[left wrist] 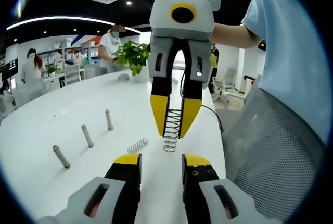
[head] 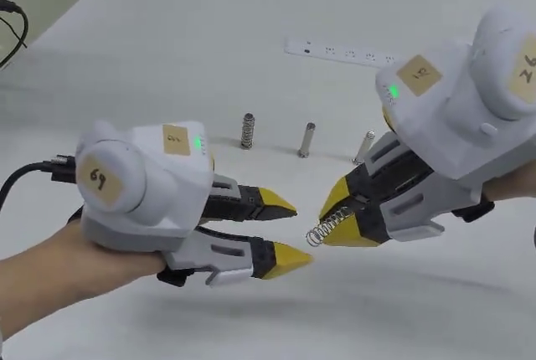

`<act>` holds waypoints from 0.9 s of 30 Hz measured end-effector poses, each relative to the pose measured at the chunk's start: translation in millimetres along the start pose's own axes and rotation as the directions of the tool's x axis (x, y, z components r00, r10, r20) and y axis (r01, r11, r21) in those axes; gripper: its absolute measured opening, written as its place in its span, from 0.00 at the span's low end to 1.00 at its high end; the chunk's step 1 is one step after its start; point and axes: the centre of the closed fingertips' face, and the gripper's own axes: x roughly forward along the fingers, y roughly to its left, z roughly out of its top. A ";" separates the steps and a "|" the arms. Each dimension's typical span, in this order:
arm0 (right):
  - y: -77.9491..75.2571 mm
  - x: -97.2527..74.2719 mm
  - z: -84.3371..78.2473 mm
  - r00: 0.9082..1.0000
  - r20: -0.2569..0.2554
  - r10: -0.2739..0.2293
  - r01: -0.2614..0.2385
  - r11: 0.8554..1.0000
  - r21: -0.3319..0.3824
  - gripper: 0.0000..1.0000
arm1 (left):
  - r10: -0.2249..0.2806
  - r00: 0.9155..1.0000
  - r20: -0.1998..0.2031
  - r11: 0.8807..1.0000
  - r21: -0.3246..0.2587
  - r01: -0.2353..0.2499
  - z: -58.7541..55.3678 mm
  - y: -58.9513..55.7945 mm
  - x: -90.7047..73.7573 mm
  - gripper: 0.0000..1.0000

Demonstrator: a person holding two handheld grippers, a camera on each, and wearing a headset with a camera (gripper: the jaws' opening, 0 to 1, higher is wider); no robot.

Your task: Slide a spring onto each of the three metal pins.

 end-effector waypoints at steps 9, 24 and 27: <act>-0.3 0.8 -1.8 1.000 -0.009 0.001 -0.001 1.000 -0.004 0.08 | 0.070 0.998 0.007 0.997 -0.035 -0.070 -4.2 13.8 -10.9 0.36; -2.0 1.4 -5.7 0.999 -0.032 0.009 -0.009 1.000 -0.022 0.08 | 0.197 0.980 0.007 0.975 -0.106 -0.195 -16.1 32.2 -32.8 0.55; -3.1 1.3 -5.6 0.999 -0.034 0.009 -0.010 1.000 -0.026 0.08 | 0.224 0.975 0.006 0.966 -0.131 -0.221 -18.3 36.8 -37.6 0.62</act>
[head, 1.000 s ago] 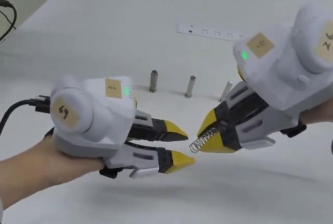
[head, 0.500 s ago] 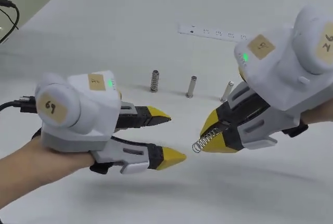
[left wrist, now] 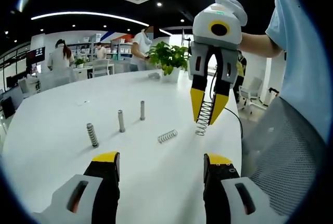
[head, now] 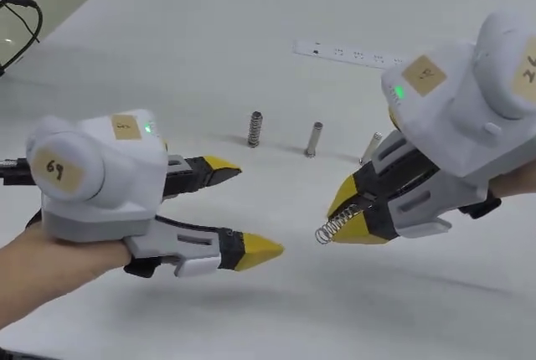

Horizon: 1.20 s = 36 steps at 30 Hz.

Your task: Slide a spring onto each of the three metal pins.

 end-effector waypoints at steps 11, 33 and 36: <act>-5.0 -1.8 -2.6 1.000 -0.012 0.002 -0.002 1.000 -0.007 0.08 | 0.067 0.998 -0.006 0.997 -0.032 -0.067 -2.6 13.5 -9.6 0.78; -65.0 -19.1 -12.0 0.994 -0.102 -0.044 0.039 0.998 -0.054 0.08 | 0.131 0.991 -0.021 0.988 -0.085 -0.132 -9.5 33.1 -16.6 0.97; -77.6 -23.2 -13.9 0.992 -0.118 -0.054 0.047 0.997 -0.063 0.08 | 0.133 0.991 -0.017 0.987 -0.088 -0.134 -9.1 34.2 -17.4 0.97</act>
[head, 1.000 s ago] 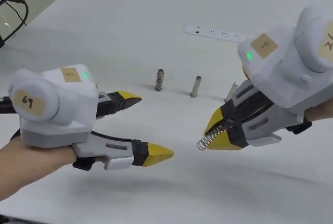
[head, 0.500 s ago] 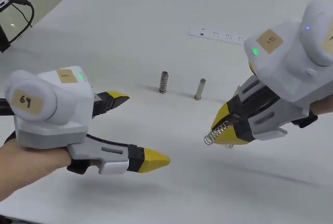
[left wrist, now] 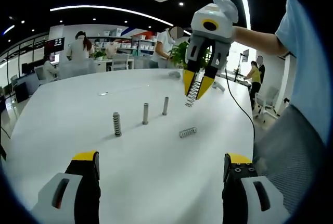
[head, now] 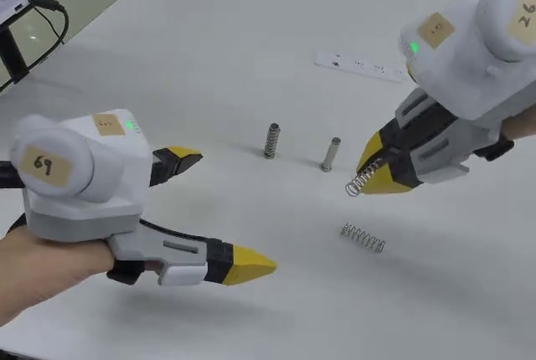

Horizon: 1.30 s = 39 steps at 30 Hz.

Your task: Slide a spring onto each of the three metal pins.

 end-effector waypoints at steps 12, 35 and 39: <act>-40.6 -1.8 -10.9 0.996 -0.083 -0.005 0.002 0.999 -0.036 0.08 | 0.005 1.000 -0.011 1.000 0.008 -0.005 -5.1 1.3 -0.5 0.96; -85.0 20.0 -14.3 0.984 -0.180 0.015 -0.032 0.996 -0.088 0.08 | 0.011 1.000 -0.008 1.000 -0.004 -0.011 -6.2 6.4 -1.4 0.96; -91.7 22.0 -19.5 0.980 -0.196 0.019 -0.037 0.995 -0.092 0.08 | 0.012 1.000 -0.008 1.000 -0.006 -0.012 -5.4 6.8 -1.2 0.96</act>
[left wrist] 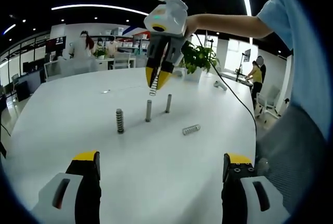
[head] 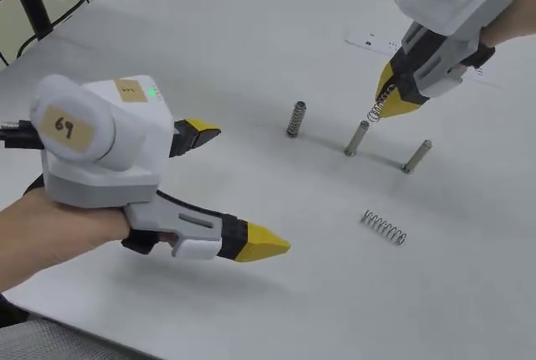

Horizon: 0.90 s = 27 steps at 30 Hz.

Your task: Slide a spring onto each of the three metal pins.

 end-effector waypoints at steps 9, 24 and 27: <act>0.2 4.5 -1.1 1.000 -0.005 0.015 -0.015 1.000 -0.003 0.08 | 0.003 1.000 0.003 1.000 -0.004 -0.003 1.2 0.3 1.2 0.95; 0.4 15.5 -3.6 0.999 -0.022 0.024 -0.025 0.999 -0.022 0.08 | 0.002 1.000 0.007 1.000 -0.010 -0.002 2.2 1.8 3.7 0.95; 1.4 16.3 -3.3 0.999 -0.018 0.027 -0.027 0.999 -0.021 0.08 | 0.001 1.000 0.007 1.000 -0.011 -0.001 2.1 2.3 4.4 0.95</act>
